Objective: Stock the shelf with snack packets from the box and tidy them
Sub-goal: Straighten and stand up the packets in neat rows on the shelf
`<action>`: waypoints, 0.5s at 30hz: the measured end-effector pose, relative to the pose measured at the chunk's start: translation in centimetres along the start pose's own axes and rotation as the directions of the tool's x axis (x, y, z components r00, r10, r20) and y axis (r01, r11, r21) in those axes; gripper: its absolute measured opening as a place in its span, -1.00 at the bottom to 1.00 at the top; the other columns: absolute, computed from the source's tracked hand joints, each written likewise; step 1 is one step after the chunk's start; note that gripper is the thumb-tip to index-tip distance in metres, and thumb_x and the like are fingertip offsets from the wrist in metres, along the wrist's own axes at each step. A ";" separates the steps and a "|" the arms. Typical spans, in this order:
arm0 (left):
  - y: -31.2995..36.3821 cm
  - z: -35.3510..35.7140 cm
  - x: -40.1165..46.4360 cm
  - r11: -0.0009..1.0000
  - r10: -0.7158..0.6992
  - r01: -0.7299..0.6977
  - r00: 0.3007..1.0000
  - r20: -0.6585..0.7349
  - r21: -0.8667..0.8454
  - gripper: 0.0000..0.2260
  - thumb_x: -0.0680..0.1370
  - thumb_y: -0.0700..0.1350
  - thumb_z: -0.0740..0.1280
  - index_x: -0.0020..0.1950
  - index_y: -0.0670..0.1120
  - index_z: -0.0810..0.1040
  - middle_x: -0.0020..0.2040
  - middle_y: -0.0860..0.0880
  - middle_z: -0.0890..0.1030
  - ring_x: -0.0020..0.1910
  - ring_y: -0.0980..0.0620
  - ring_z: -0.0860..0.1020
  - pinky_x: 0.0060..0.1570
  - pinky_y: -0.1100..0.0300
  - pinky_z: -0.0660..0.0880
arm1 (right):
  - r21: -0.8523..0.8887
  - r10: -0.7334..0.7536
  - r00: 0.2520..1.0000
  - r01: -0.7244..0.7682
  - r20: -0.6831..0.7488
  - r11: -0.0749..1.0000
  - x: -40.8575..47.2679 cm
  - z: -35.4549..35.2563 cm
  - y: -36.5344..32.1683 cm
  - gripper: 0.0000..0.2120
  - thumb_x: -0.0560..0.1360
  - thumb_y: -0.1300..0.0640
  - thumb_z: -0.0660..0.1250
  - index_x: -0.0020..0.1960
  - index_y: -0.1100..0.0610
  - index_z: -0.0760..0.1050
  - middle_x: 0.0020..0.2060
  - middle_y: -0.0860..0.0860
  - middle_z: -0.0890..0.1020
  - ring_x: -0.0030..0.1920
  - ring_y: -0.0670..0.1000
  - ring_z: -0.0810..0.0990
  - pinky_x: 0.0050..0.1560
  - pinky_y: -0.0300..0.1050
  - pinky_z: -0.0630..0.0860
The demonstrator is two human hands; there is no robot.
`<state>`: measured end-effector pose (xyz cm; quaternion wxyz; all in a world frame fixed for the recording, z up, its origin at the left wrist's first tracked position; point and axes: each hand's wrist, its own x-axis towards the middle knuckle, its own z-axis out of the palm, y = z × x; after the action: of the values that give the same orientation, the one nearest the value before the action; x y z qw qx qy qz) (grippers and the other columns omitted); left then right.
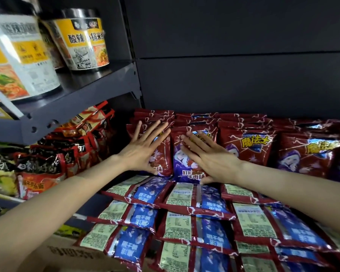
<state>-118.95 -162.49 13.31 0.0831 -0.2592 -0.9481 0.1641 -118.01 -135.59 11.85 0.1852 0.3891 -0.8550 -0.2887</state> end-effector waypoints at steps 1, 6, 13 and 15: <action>-0.1 -0.1 0.1 1.000 0.014 -0.014 1.000 0.013 -0.003 0.21 0.25 0.45 0.34 0.46 -0.03 -0.46 0.45 -0.01 -0.50 0.42 0.00 -0.48 0.38 -0.25 -0.35 | 0.000 0.018 1.000 -0.018 0.000 1.000 0.0 0.1 -0.3 0.15 0.36 -0.47 0.16 0.49 0.28 -0.34 0.46 0.35 -0.27 0.46 0.34 -0.30 0.45 0.26 -0.26; -1.1 -0.2 0.7 0.993 0.115 -0.115 0.993 -0.003 0.033 0.22 0.24 0.48 0.31 0.46 -0.05 -0.47 0.46 0.00 -0.48 0.45 0.01 -0.42 0.38 -0.16 -0.39 | 0.011 0.094 0.996 -0.094 -0.002 0.996 -0.1 0.1 -1.0 0.16 0.36 -0.47 0.17 0.48 0.24 -0.39 0.44 0.35 -0.32 0.46 0.32 -0.31 0.46 0.23 -0.26; -1.5 0.3 0.0 0.989 0.144 -0.143 0.989 -0.040 0.025 0.16 0.26 0.43 0.35 0.50 0.02 -0.38 0.49 -0.02 -0.42 0.47 0.00 -0.39 0.39 -0.14 -0.38 | 0.207 -0.001 1.000 0.005 -0.021 0.978 0.5 -1.4 0.6 0.05 0.22 -0.46 0.33 0.50 0.14 0.18 0.47 0.21 0.22 0.45 0.18 0.25 0.43 0.09 0.16; -1.6 -0.3 -0.1 0.987 0.148 -0.149 0.989 -0.030 -0.052 0.07 0.33 0.34 0.38 0.51 0.09 -0.33 0.49 0.03 -0.41 0.46 0.07 -0.40 0.40 -0.12 -0.40 | 0.313 -0.054 0.995 0.079 -0.087 0.946 0.0 -2.0 1.6 -0.15 0.33 -0.33 0.36 0.48 0.07 0.25 0.47 0.15 0.25 0.46 0.14 0.24 0.41 0.08 0.19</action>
<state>-119.57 -163.77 14.16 0.0760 -0.3334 -0.9292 0.1405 -117.81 -135.47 14.44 0.1435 0.4533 -0.8687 -0.1387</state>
